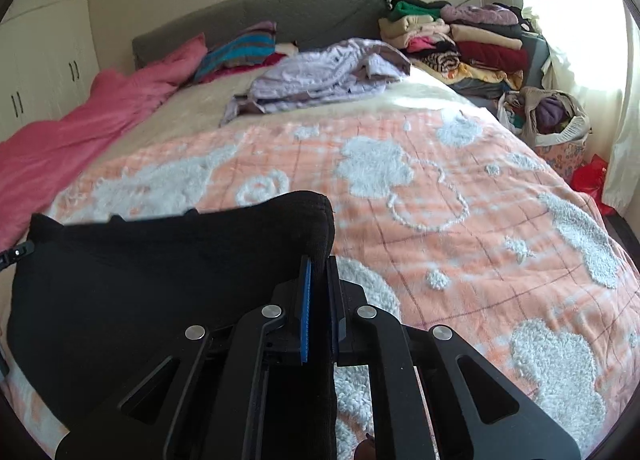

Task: Fold small clothes

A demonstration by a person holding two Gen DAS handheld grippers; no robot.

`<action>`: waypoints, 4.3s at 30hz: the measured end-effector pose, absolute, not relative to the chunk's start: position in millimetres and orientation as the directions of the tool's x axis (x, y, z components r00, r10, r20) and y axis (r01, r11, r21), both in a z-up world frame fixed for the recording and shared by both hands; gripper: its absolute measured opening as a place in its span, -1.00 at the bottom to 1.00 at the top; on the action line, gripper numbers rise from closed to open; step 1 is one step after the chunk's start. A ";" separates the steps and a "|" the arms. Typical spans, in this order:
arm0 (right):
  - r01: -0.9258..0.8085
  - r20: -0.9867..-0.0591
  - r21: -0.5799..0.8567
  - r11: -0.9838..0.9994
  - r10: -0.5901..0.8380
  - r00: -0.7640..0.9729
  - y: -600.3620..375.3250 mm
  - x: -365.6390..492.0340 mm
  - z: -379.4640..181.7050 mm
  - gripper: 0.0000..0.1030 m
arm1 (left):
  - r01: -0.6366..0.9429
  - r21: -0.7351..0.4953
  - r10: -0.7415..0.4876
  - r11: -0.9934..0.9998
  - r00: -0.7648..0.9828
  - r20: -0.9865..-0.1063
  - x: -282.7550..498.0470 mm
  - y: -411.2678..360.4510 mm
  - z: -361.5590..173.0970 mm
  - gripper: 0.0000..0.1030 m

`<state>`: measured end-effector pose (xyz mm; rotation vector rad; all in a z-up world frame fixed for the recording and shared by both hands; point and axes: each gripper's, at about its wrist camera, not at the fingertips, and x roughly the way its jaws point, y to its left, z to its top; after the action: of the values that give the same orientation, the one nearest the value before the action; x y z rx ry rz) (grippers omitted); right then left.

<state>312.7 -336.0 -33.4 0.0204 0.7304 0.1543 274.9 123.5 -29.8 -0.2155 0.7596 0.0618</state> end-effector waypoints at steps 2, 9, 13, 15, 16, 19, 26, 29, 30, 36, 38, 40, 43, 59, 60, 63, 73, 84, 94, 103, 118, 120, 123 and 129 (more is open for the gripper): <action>-0.114 -0.703 0.052 0.992 0.117 0.702 -335.2 317.5 -45.2 -0.87 | -0.140 -0.159 -0.016 0.977 0.698 -0.716 278.0 123.0 -42.3 -0.91; -0.087 -0.742 0.003 0.996 0.060 0.668 -333.6 315.6 -56.0 -0.76 | -0.146 -0.123 0.009 0.982 0.679 -0.734 268.4 118.0 -50.9 -0.77; -0.057 -0.741 -0.002 0.998 0.037 0.670 -336.9 305.3 -52.2 -0.35 | -0.136 -0.087 0.031 0.987 0.688 -0.725 253.7 115.2 -38.5 -0.42; -0.066 -0.726 0.043 0.997 0.077 0.684 -339.7 294.3 -43.6 -0.12 | -0.121 -0.083 0.025 0.989 0.694 -0.719 241.1 111.4 -30.9 -0.21; -0.074 -0.722 0.069 0.995 0.101 0.684 -339.7 290.1 -39.8 -0.05 | -0.112 -0.083 0.019 0.990 0.695 -0.719 237.5 109.1 -29.0 -0.18; -0.124 -0.712 0.105 0.987 0.162 0.684 -331.7 277.0 -29.3 0.00 | -0.083 -0.083 -0.004 0.993 0.684 -0.730 222.7 99.4 -28.0 0.07; -0.235 -0.718 0.145 0.961 0.266 0.644 -297.3 241.1 -20.8 0.34 | -0.069 -0.120 -0.051 0.990 0.623 -0.780 200.9 85.9 -46.7 0.16; -0.258 -0.729 0.142 0.956 0.278 0.626 -285.1 227.5 -22.3 0.41 | -0.080 -0.142 -0.063 0.987 0.619 -0.783 193.7 86.1 -51.3 0.17; -0.258 -0.735 0.139 0.956 0.274 0.620 -283.3 224.3 -24.8 0.43 | -0.084 -0.155 -0.071 0.984 0.619 -0.782 190.4 86.8 -52.3 0.17; -0.228 -0.783 0.105 0.968 0.222 0.582 -280.8 206.9 -51.5 0.48 | -0.077 -0.159 -0.081 0.984 0.606 -0.791 174.9 81.1 -59.3 0.17; -0.222 -0.781 0.107 0.969 0.221 0.584 -281.4 202.9 -52.0 0.54 | -0.076 -0.161 -0.083 0.984 0.604 -0.793 170.7 79.9 -59.6 0.17; -0.216 -0.779 0.120 0.969 0.227 0.585 -283.0 197.8 -52.8 0.56 | -0.076 -0.160 -0.082 0.984 0.603 -0.793 167.4 79.2 -58.9 0.17; -0.213 -0.767 0.118 0.970 0.225 0.601 -284.3 189.7 -52.1 0.59 | -0.079 -0.156 -0.077 0.985 0.604 -0.793 163.7 77.5 -56.6 0.19; -0.174 -0.681 0.126 0.977 0.213 0.701 -298.3 165.0 -35.1 0.91 | -0.082 -0.142 -0.061 0.986 0.619 -0.783 142.5 68.0 -44.2 0.72; -0.176 -0.673 0.131 0.976 0.218 0.706 -299.2 163.4 -33.4 0.91 | -0.082 -0.142 -0.061 0.986 0.621 -0.782 141.2 67.5 -43.2 0.77; -0.184 -0.654 0.131 0.974 0.224 0.722 -299.8 159.0 -29.1 0.91 | -0.084 -0.144 -0.059 0.986 0.629 -0.775 137.5 66.6 -39.8 0.82; -0.223 -0.631 0.097 0.970 0.233 0.740 -286.9 149.5 -20.4 0.91 | -0.093 -0.151 -0.057 0.984 0.643 -0.764 128.0 68.2 -31.7 0.82; -0.295 -0.618 0.063 0.953 0.270 0.739 -259.3 137.8 -13.4 0.91 | -0.094 -0.143 -0.048 0.985 0.648 -0.760 120.6 71.5 -28.2 0.82; -0.376 -0.616 0.034 0.926 0.315 0.722 -219.0 128.3 -4.4 0.92 | -0.124 -0.150 -0.031 0.981 0.660 -0.750 112.0 85.9 -22.7 0.82; -0.442 -0.610 0.001 0.897 0.351 0.711 -180.1 121.3 1.4 0.92 | -0.161 -0.154 -0.006 0.975 0.671 -0.741 108.4 103.8 -16.8 0.82; -0.533 -0.635 -0.042 0.845 0.389 0.667 -121.6 115.1 -9.2 0.92 | -0.200 -0.139 0.034 0.970 0.678 -0.734 114.6 126.1 -13.3 0.82; -0.544 -0.641 -0.048 0.838 0.392 0.660 -114.4 115.0 -11.3 0.92 | -0.203 -0.134 0.040 0.970 0.677 -0.735 115.2 129.1 -13.1 0.82; -0.556 -0.645 -0.060 0.829 0.393 0.655 -104.9 113.6 -14.1 0.92 | -0.207 -0.128 0.047 0.970 0.674 -0.737 115.6 132.8 -14.3 0.82; -0.573 -0.656 -0.091 0.814 0.384 0.650 -89.8 114.0 -20.5 0.92 | -0.216 -0.122 0.055 0.969 0.665 -0.744 119.4 140.3 -17.7 0.82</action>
<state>114.0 -89.8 -20.5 -0.3035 0.6675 0.5534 119.4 140.3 -17.7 -0.2072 0.8302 0.1541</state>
